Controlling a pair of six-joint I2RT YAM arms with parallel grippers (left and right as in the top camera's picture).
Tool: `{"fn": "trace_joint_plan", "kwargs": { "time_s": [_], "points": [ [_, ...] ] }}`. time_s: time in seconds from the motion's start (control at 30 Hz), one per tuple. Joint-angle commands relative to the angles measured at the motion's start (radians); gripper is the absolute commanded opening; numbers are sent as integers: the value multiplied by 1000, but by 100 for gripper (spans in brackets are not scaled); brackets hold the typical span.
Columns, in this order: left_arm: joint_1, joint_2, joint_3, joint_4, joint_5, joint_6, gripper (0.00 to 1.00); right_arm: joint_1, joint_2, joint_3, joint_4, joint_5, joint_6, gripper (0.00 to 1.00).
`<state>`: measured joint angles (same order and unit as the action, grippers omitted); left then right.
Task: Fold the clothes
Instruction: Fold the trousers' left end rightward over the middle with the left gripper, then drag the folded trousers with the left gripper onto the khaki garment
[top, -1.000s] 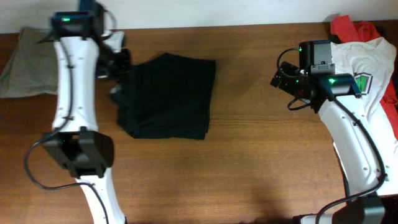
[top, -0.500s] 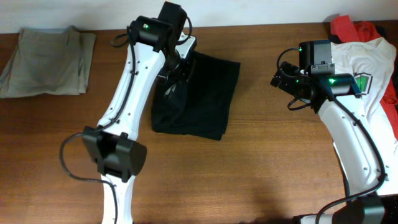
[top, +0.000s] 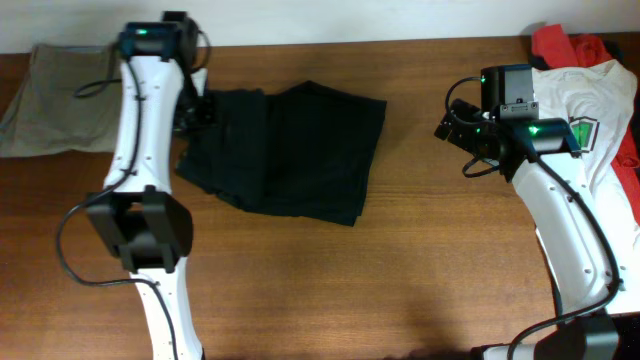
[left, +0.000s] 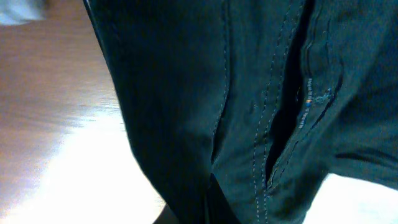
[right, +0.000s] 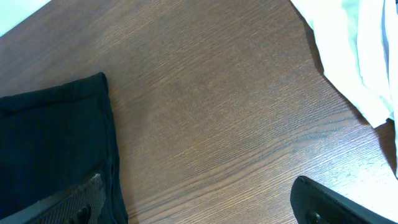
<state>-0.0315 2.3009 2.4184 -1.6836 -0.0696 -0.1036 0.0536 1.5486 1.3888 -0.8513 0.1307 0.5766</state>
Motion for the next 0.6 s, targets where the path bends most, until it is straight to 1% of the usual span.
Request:
{"fn": "trace_joint_plan", "kwargs": {
  "time_s": [0.0,0.07,0.3,0.37,0.47,0.53,0.57],
  "points": [
    [56,-116,11,-5,-39,-16,1,-2,1,0,2,13,8,99],
    [78,-165,11,-5,-90,-16,1,-2,1,0,2,13,8,99],
    [105,-317,7,-5,-90,-42,1,-2,1,0,2,13,8,99],
    [105,-334,4,-5,-77,-66,0,-2,1,0,2,13,8,99],
    [83,-336,-14,-4,-20,-68,0,-2,1,0,2,13,8,99],
    [62,-334,-51,20,-21,-66,1,-2,1,0,2,12,8,99],
    [43,-333,-94,60,-21,-63,1,-2,1,0,2,13,8,99]
  ]
}}
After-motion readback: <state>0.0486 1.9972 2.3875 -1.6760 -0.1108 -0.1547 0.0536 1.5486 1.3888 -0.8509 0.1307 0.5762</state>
